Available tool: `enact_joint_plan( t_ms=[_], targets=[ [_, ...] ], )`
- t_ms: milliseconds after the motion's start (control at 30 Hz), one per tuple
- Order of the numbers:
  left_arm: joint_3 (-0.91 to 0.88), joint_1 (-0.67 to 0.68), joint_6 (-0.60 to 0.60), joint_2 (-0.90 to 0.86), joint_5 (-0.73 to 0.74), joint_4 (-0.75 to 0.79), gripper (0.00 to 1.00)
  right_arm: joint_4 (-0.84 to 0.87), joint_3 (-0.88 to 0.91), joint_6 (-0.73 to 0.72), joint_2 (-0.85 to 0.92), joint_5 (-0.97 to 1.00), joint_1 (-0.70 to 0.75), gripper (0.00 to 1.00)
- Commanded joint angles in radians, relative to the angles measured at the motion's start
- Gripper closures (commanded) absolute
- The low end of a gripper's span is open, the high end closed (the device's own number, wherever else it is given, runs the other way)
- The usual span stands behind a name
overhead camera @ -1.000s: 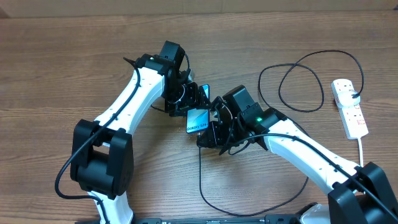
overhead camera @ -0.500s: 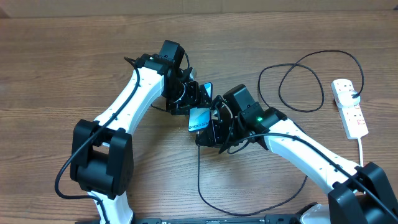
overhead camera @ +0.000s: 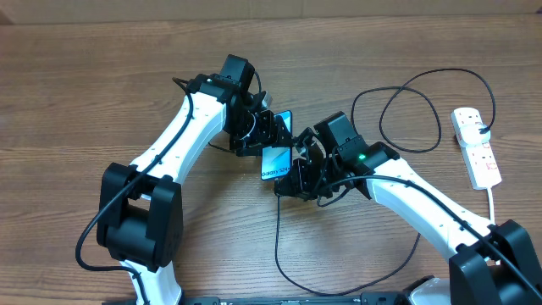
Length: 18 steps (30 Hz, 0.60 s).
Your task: Plug charger to phone and switch on socket
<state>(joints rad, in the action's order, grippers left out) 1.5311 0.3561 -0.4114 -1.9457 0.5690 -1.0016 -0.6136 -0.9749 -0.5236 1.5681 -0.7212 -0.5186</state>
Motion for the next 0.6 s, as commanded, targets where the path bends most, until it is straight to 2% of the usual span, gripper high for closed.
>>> enact_joint_plan(
  t_ms=[0,267,567],
  targets=[
    [0.002,0.005,0.023,0.029,0.034,0.0,0.96,0.01,-0.011,-0.004,-0.006,0.013,0.008,0.96],
    [0.002,0.005,0.004,0.029,0.034,-0.017,0.96,0.068,-0.011,-0.011,-0.006,0.023,0.009,0.96],
    [0.002,0.005,0.004,0.029,0.026,-0.013,0.96,0.074,-0.011,-0.141,-0.006,0.077,0.009,0.96]
  ],
)
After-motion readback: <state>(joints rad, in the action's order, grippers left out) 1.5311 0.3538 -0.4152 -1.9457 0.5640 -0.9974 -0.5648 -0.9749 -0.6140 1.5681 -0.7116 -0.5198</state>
